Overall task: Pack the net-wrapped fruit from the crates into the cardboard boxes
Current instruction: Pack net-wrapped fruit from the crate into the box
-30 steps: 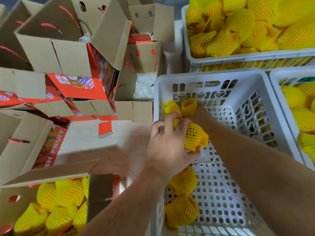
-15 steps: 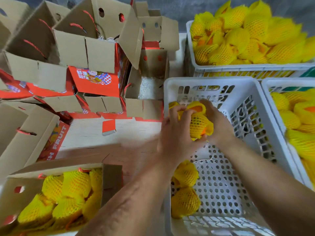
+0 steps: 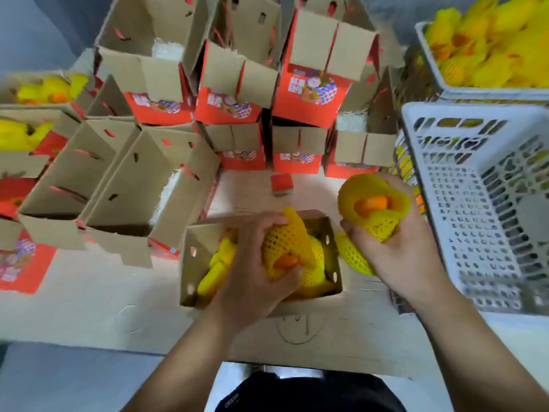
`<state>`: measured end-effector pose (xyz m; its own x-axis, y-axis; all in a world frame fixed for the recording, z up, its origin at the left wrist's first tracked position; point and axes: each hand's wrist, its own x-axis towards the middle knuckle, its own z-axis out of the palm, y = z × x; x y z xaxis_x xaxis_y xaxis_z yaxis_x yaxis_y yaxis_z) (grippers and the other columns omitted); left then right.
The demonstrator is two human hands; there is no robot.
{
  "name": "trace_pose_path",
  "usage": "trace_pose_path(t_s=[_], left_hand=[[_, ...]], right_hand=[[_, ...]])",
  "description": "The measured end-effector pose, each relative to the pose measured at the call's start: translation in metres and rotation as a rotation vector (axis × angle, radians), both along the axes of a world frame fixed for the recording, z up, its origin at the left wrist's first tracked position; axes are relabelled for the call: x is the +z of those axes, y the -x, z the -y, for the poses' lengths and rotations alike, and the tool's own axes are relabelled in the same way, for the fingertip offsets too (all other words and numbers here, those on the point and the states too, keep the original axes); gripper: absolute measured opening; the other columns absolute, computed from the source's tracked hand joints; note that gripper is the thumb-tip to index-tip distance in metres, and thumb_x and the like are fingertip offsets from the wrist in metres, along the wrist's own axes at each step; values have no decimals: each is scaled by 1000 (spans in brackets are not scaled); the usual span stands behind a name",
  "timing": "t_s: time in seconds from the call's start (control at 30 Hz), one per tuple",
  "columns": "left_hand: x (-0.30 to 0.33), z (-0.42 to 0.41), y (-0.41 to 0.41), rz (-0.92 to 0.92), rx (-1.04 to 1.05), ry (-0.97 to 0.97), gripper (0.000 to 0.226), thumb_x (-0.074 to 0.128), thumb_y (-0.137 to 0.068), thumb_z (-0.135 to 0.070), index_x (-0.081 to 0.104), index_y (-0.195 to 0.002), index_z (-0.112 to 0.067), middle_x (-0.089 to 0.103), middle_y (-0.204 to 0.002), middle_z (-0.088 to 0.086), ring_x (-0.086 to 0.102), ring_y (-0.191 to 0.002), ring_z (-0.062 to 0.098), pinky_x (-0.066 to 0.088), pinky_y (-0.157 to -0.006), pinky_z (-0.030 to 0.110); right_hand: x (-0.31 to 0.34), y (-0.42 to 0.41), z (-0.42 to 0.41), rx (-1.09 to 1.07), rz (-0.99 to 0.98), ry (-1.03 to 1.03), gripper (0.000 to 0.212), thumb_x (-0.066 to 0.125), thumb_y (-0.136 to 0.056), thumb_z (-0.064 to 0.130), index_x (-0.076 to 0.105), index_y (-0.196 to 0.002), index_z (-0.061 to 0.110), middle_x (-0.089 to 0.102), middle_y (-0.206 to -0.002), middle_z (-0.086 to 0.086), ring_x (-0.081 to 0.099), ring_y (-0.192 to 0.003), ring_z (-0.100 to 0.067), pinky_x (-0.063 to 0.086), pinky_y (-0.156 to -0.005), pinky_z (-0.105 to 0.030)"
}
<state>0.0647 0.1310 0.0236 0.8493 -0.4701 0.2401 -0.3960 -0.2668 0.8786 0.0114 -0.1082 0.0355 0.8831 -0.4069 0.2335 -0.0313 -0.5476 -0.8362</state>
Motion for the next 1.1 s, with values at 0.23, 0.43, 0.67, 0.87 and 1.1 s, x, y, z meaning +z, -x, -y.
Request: trace_pose_path(t_s=[0.23, 0.43, 0.67, 0.87, 1.1], left_hand=[[-33, -112, -78, 351, -342, -828, 61, 70, -91, -20, 39, -139, -39, 21, -149, -2, 39, -134, 23, 43, -107, 39], [-42, -102, -89, 308, -655, -1114, 73, 52, -81, -49, 32, -151, -46, 18, -165, -3, 17, -150, 30, 21, -122, 50], [-17, -93, -62, -118, -438, -289, 103, 68, -78, -53, 2, -157, -57, 16, -165, -21, 21, -154, 15, 21, -121, 44], [-15, -99, -52, -818, -557, 278, 81, 76, -81, -43, 35, -147, -64, 35, -164, -10, 40, -147, 17, 32, -121, 51], [-20, -100, -38, -822, -344, 179, 51, 76, -88, -48, 61, -135, -38, 74, -117, -12, 71, -101, 10, 59, -84, 28]], right_hand=[[-41, -20, -132, -36, -171, -295, 63, 80, -78, 54, 58, -129, 25, 70, -117, 3, 66, -112, -18, 53, -98, -45], [-40, -23, -143, -145, -228, -409, 47, 82, -85, 34, 64, -124, 15, 74, -111, -3, 70, -105, -21, 56, -96, -52], [-1, -24, -150, 42, -332, -595, 35, 81, -79, 33, 71, -112, 34, 77, -105, 2, 75, -97, -17, 61, -78, -36], [29, -15, -155, 324, -569, -835, 38, 70, -91, 24, 65, -127, 15, 74, -114, -10, 72, -102, -21, 57, -75, -27], [29, -3, -155, 173, -710, -822, 55, 81, -81, 34, 62, -131, 21, 73, -117, -12, 72, -101, -24, 58, -76, -35]])
